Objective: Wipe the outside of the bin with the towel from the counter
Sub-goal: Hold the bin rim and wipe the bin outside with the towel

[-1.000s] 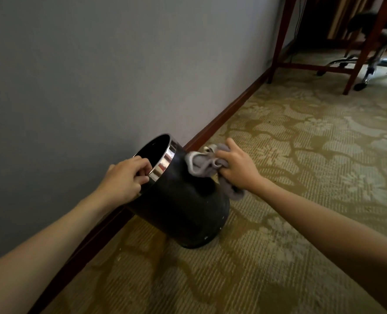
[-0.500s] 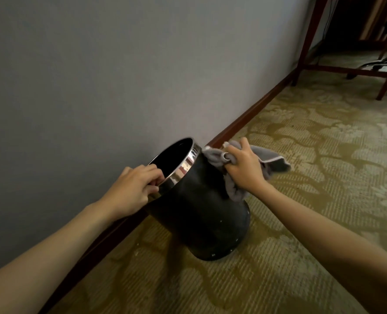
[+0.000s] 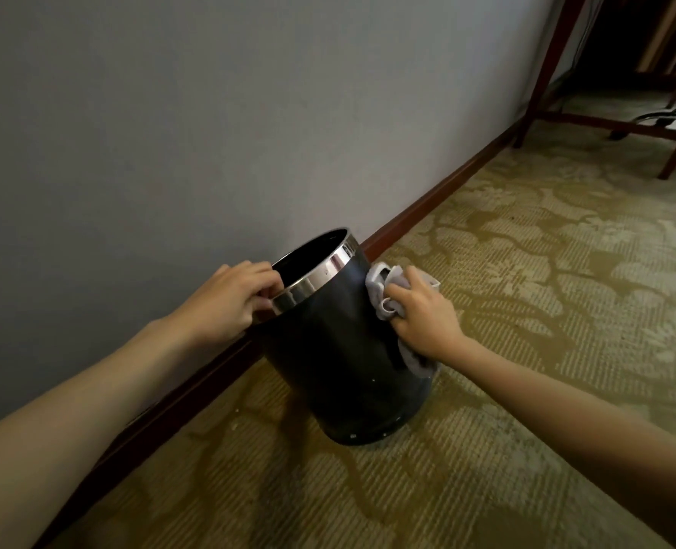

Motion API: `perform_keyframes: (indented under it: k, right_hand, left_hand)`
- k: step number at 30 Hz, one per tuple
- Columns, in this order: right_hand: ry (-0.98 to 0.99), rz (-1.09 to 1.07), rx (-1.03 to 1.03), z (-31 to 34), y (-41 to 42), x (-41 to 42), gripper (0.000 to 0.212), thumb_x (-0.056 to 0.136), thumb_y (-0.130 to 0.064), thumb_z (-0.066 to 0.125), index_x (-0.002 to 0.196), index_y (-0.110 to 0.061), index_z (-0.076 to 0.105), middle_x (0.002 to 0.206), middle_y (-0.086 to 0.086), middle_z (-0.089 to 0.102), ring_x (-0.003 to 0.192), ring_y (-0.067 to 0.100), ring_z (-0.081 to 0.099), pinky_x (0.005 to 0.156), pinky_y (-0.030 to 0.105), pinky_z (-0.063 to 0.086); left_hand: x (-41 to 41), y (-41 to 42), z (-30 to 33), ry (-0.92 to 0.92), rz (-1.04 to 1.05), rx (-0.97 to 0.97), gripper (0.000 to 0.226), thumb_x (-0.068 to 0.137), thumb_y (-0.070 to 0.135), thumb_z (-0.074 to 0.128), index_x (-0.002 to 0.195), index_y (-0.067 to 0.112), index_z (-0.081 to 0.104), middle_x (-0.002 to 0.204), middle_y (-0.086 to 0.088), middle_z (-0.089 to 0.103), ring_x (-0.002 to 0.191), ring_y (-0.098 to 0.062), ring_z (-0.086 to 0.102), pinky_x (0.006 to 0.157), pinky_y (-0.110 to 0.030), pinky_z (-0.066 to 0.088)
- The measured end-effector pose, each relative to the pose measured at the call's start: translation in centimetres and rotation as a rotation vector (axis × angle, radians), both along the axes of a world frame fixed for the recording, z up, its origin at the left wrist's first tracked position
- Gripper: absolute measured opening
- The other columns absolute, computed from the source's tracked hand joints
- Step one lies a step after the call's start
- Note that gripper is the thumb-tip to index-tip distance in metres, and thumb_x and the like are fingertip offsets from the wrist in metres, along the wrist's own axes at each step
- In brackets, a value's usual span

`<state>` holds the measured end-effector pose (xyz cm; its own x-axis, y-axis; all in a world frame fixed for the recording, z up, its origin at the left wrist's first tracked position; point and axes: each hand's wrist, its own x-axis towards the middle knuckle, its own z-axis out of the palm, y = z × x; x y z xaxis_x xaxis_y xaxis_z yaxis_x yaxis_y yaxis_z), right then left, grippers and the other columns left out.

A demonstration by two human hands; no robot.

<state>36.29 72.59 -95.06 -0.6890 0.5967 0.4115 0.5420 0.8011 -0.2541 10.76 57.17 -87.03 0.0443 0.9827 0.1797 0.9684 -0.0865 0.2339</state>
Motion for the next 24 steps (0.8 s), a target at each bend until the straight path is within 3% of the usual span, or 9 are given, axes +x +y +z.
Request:
perform_keyframes:
  k: [3, 7, 13, 16, 20, 24]
  right_hand:
    - [-0.183, -0.096, -0.128, 1.2, 1.4, 1.1, 0.005, 0.083, -0.018, 0.055, 0.079, -0.020, 0.051, 0.091, 0.002, 0.037, 0.075, 0.026, 0.051, 0.056, 0.036, 0.040]
    - [0.052, -0.225, -0.261, 3.2, 3.3, 2.6, 0.030, 0.077, -0.010, 0.052, 0.061, -0.027, 0.034, 0.087, 0.004, 0.043, 0.081, 0.027, 0.050, 0.063, 0.039, 0.041]
    - [0.171, -0.300, -0.330, 5.4, 4.6, 4.2, 0.003, 0.074, -0.005, 0.055, 0.073, -0.007, 0.052, 0.086, 0.010, 0.049, 0.082, 0.026, 0.048, 0.068, 0.040, 0.044]
    - [0.193, -0.335, -0.349, 5.5, 4.9, 5.8, 0.006, 0.074, -0.005, 0.056, 0.071, -0.007, 0.051, 0.078, 0.004, 0.043, 0.079, 0.024, 0.045, 0.062, 0.033, 0.034]
    - [0.149, -0.366, -0.366, 5.1, 5.0, 7.8, 0.012, 0.071, -0.005, 0.058, 0.082, -0.001, 0.059, 0.079, 0.007, 0.046, 0.085, 0.023, 0.045, 0.065, 0.032, 0.036]
    - [0.100, -0.390, -0.401, 4.8, 4.2, 8.6, 0.012, 0.071, -0.008, 0.060, 0.077, 0.002, 0.057, 0.078, 0.012, 0.053, 0.080, 0.023, 0.048, 0.058, 0.030, 0.033]
  left_hand:
    - [-0.2, 0.0, -0.2, -0.017, 0.019, 0.007, 0.012, 0.084, 0.007, 0.059, 0.087, 0.018, 0.056, 0.085, 0.013, 0.050, 0.086, -0.015, 0.047, 0.072, -0.030, 0.025]
    - [1.3, 0.4, 0.0, -0.060, -0.021, 0.013, 0.018, 0.083, 0.010, 0.062, 0.081, 0.025, 0.053, 0.079, 0.017, 0.050, 0.084, -0.013, 0.049, 0.073, -0.033, 0.035]
    - [5.9, 2.1, 0.3, 0.004, -0.134, 0.057, 0.010, 0.085, 0.018, 0.059, 0.084, 0.027, 0.055, 0.084, 0.017, 0.051, 0.087, -0.010, 0.047, 0.074, -0.028, 0.031]
    - [8.0, 3.0, 0.4, 0.101, -0.239, 0.054, 0.012, 0.086, 0.021, 0.056, 0.083, 0.031, 0.051, 0.085, 0.018, 0.048, 0.083, -0.007, 0.041, 0.076, -0.028, 0.033]
    - [10.0, 3.1, -0.1, 0.190, -0.338, 0.042, 0.010, 0.087, 0.023, 0.057, 0.087, 0.033, 0.055, 0.087, 0.020, 0.045, 0.083, -0.005, 0.037, 0.073, -0.025, 0.027]
    - [9.8, 1.3, -1.1, 0.246, -0.395, 0.008, 0.013, 0.086, 0.024, 0.058, 0.085, 0.036, 0.053, 0.083, 0.021, 0.044, 0.081, -0.003, 0.034, 0.072, -0.023, 0.022]
